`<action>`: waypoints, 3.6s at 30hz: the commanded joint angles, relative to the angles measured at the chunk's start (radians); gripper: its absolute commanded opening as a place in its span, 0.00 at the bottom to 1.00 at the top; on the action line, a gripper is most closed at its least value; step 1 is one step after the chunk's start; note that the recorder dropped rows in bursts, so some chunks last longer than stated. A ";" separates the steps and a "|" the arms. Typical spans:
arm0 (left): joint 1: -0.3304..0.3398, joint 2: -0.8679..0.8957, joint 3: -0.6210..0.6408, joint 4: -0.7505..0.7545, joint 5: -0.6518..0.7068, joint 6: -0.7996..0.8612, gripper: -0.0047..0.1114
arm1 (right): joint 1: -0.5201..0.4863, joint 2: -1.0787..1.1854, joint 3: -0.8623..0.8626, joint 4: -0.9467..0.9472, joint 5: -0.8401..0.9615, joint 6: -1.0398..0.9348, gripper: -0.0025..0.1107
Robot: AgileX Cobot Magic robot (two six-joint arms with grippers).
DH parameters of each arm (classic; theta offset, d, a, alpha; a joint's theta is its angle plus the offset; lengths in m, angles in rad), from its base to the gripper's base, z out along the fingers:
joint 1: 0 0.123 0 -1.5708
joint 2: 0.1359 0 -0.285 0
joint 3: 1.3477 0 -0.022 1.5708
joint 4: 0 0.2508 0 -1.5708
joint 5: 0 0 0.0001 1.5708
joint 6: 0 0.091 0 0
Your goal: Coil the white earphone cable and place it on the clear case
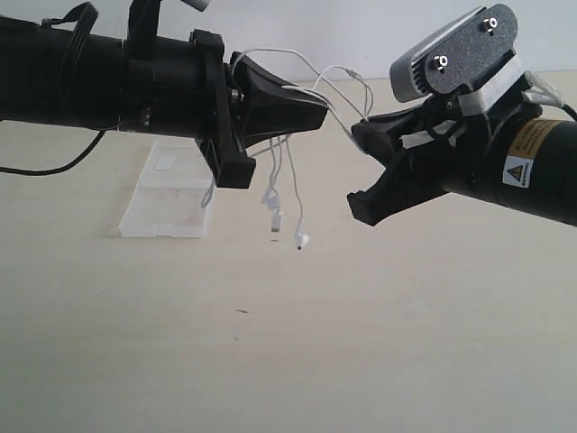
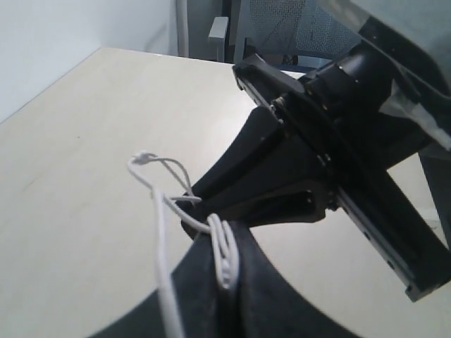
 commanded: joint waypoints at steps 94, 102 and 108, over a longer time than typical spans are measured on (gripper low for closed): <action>0.006 0.024 -0.015 -0.064 0.012 0.003 0.04 | -0.006 -0.330 -0.177 0.188 0.491 -0.072 0.82; 0.006 0.024 -0.015 -0.064 0.012 0.003 0.04 | -0.006 -0.363 -0.175 0.187 0.451 -0.151 0.82; 0.006 0.024 -0.015 -0.064 0.012 0.001 0.04 | 0.081 -0.356 -0.175 0.187 0.426 -0.496 0.82</action>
